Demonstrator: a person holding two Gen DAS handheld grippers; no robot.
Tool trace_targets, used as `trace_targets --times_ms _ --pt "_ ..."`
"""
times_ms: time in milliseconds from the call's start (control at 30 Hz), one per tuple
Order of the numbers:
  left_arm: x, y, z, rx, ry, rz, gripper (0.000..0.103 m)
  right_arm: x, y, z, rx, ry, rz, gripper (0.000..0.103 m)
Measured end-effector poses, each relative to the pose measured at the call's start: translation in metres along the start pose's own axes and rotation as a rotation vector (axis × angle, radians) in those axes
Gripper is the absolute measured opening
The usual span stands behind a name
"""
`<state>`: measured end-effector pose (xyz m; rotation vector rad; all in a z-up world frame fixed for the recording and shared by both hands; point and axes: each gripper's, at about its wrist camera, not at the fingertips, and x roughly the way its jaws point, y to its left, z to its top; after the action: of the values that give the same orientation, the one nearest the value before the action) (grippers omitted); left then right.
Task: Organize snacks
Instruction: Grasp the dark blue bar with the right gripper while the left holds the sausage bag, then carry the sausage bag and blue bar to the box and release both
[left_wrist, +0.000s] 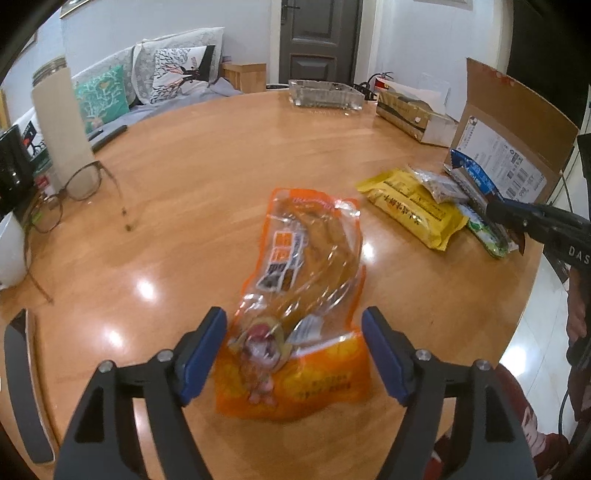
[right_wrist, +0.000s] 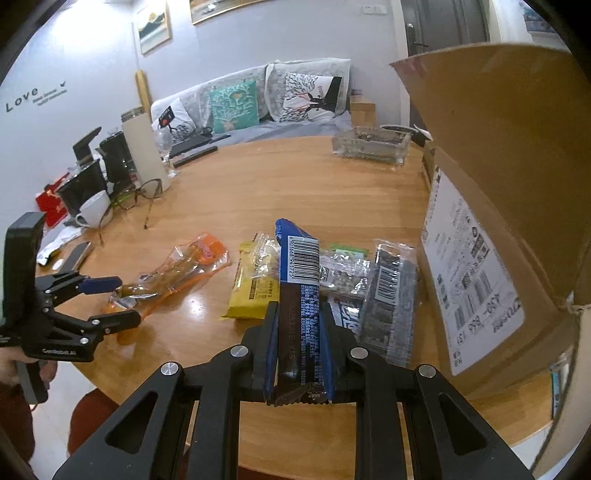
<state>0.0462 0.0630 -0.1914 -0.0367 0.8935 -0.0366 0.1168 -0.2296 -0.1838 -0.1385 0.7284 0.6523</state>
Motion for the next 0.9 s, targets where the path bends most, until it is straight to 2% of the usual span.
trace_targets --times_ms 133,333,533,900 --pt "0.008 -0.006 0.008 0.022 0.005 0.03 0.073 0.002 -0.004 0.0 0.013 0.0 0.008 0.015" --pt "0.007 -0.006 0.009 0.019 0.001 0.034 0.063 0.001 -0.008 -0.001 0.015 0.001 0.009 0.015" --pt "0.002 -0.007 0.006 0.017 -0.008 0.026 0.062 -0.001 -0.004 0.001 0.012 -0.002 0.015 0.015" --pt "-0.032 -0.009 0.024 0.042 -0.097 0.045 0.059 -0.019 0.021 0.027 -0.065 -0.04 0.052 0.015"
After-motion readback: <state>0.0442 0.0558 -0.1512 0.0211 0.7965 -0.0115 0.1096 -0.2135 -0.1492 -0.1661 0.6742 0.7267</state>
